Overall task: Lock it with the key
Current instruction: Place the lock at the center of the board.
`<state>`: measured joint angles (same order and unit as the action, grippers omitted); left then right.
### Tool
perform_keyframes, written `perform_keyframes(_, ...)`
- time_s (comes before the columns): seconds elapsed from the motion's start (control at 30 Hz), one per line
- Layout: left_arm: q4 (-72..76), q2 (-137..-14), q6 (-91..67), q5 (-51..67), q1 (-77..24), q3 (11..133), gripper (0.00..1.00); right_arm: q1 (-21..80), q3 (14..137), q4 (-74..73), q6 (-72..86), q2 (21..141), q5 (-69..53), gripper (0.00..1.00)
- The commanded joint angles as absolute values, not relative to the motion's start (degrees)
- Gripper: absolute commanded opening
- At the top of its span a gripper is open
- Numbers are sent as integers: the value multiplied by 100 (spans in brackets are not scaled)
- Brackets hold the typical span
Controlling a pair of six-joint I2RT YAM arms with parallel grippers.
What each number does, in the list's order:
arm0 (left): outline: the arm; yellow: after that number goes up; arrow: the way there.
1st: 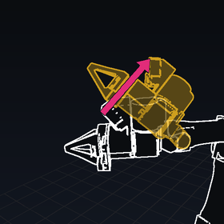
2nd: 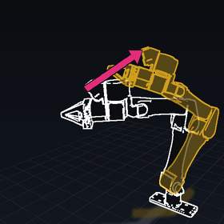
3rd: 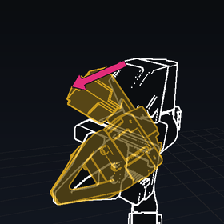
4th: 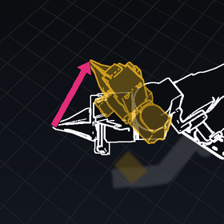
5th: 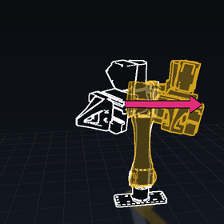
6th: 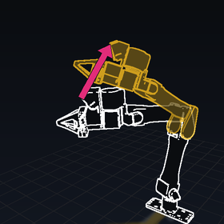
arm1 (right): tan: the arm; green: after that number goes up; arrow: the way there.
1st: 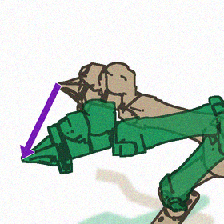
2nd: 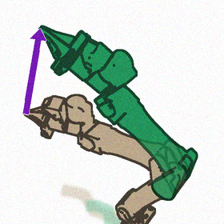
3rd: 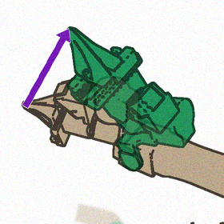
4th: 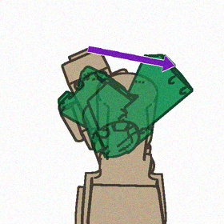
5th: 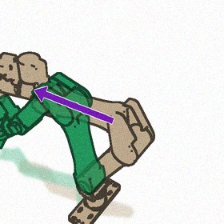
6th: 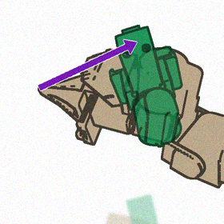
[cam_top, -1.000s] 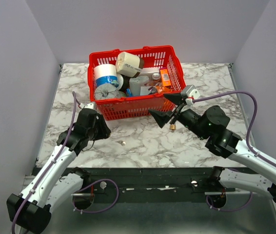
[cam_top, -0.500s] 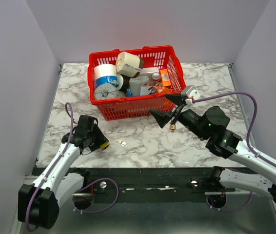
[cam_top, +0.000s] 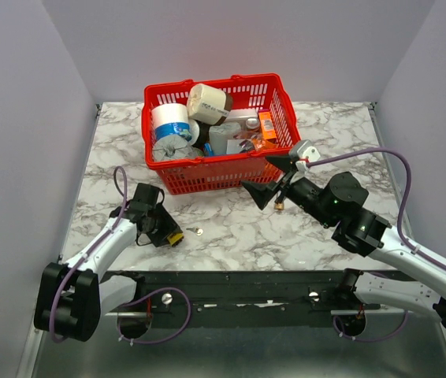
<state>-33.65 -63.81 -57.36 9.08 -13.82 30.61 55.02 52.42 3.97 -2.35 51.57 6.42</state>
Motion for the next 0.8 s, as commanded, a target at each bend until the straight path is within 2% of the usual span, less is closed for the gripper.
perform_keyframes(0.0,-3094,-6609,-5924,1151,-1345,3322,4,5476,5212,141,-228,5036,729,96)
perform_keyframes(0.17,-2980,-6977,-5906,1257,-1345,3418,6,5423,5106,-278,-282,4948,703,98)
perform_keyframes(0.47,-3050,-7225,-5898,1204,-1336,3542,45,5335,5168,-904,-62,4834,404,100)
perform_keyframes(0.5,-3067,-7207,-5871,1195,-1336,3533,53,5318,5185,-957,-53,4825,404,100)
perform_keyframes(0.57,-3137,-7137,-5880,1195,-1327,3507,59,5265,5238,-1115,-9,4808,352,100)
perform_keyframes(0.6,-3146,-7102,-5889,1213,-1327,3481,67,5256,5247,-1160,-9,4790,334,100)
perform_keyframes(0.67,-3147,-7023,-5880,1213,-1327,3437,72,5212,5256,-1239,184,4764,352,100)
perform_keyframes(0.7,-3146,-6996,-5880,1213,-1318,3419,81,5195,5265,-1274,202,4755,369,100)
perform_keyframes(0.77,-3199,-6918,-5845,1213,-1310,3401,87,5151,5282,-1344,255,4755,369,100)
